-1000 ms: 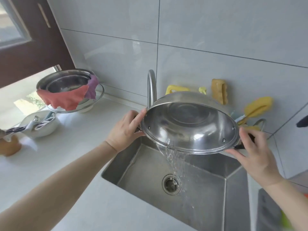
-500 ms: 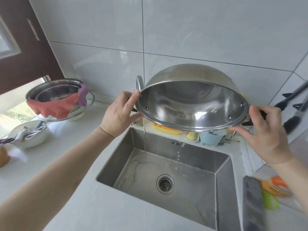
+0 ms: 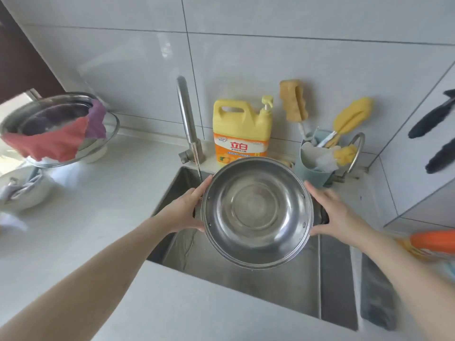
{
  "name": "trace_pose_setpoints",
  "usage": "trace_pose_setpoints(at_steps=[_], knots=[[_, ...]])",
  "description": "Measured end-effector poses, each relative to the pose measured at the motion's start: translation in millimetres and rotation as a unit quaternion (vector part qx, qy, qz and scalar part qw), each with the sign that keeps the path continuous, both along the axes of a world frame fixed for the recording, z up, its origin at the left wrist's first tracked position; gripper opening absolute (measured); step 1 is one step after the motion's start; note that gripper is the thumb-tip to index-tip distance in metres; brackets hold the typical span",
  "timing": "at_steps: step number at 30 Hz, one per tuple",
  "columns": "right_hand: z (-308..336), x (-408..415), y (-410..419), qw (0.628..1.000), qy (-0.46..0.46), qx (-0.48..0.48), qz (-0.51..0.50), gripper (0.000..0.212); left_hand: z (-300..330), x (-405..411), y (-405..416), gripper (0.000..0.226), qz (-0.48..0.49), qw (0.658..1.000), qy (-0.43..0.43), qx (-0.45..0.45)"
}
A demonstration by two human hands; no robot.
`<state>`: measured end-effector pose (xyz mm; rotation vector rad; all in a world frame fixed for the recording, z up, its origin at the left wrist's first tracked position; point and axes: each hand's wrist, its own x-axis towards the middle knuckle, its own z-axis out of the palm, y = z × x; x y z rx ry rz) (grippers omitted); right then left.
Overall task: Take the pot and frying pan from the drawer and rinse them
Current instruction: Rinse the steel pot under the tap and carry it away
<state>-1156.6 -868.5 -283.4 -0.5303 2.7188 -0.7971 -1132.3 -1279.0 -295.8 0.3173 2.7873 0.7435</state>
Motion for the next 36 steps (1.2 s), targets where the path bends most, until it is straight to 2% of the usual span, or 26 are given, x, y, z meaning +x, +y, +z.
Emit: trace_pose_setpoints(at_steps=[8,15,36], knots=[[-120.4,-12.2,-1.2,0.987,-0.156,-0.018,-0.025,0.123,-101.4,-25.3,3.0,0.142,0.001,0.987,-0.158,-0.002],[-205.6,-19.3,-6.1,0.976,-0.214,-0.018,-0.04,0.123,-171.3,-31.7,2.9,0.138,0.001,0.975,-0.219,-0.043],[-252.6,-40.0,7.9,0.958,-0.287,0.011,-0.016,0.125,-210.5,-54.2,16.7,0.136,-0.002,0.948,-0.314,-0.062]])
